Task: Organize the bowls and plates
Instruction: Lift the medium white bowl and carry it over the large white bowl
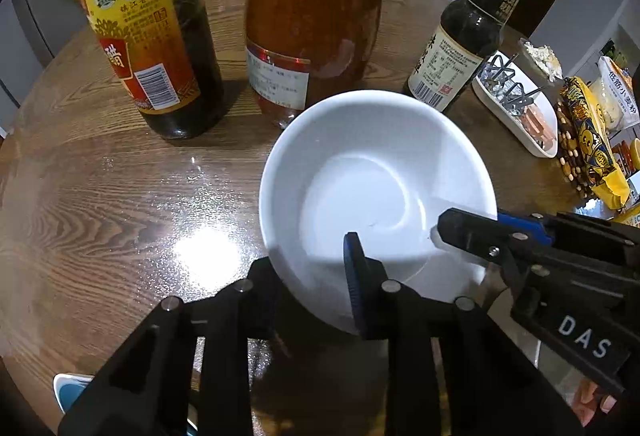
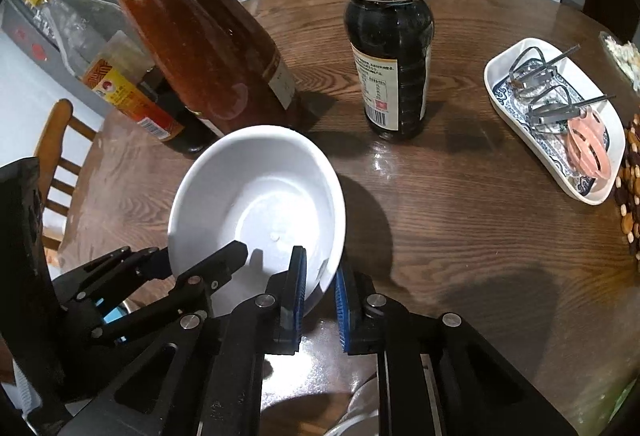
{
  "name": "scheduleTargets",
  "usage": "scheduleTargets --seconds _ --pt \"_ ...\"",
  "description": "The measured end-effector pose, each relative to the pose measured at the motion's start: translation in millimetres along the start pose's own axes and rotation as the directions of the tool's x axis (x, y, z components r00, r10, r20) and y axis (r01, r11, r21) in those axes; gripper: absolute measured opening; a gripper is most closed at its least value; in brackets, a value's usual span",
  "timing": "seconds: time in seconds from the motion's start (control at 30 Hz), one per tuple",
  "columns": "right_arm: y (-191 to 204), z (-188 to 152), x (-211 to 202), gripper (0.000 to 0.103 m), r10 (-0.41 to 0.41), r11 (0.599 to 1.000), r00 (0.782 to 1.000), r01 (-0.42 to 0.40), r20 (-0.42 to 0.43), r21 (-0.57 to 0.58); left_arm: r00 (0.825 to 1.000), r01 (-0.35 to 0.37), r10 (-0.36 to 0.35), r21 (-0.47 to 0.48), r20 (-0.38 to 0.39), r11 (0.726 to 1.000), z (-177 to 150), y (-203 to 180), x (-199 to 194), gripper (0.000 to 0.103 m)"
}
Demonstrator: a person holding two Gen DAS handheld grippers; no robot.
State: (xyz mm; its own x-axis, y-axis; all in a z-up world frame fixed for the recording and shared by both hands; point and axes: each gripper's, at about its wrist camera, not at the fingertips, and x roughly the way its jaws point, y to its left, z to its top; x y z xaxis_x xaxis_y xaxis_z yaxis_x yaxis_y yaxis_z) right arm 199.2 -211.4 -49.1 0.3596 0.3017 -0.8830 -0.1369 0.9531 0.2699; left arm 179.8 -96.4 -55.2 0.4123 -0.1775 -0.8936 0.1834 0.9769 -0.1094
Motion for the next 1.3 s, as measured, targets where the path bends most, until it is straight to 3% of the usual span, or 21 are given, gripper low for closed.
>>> scheduleTargets --seconds 0.63,0.97,1.3 --pt "1 -28 -72 0.015 0.067 0.998 0.987 -0.069 0.145 0.004 0.988 -0.014 0.005 0.059 0.154 0.998 -23 -20 -71 0.024" --pt "12 -79 -114 0.015 0.067 0.997 0.974 -0.070 0.217 0.009 0.975 0.000 -0.026 0.117 0.220 0.993 -58 -37 -113 0.024" --pt "15 -117 -140 0.015 0.032 0.999 0.970 -0.036 0.241 0.012 0.972 0.002 -0.044 0.177 0.230 0.984 -94 -53 -132 0.024"
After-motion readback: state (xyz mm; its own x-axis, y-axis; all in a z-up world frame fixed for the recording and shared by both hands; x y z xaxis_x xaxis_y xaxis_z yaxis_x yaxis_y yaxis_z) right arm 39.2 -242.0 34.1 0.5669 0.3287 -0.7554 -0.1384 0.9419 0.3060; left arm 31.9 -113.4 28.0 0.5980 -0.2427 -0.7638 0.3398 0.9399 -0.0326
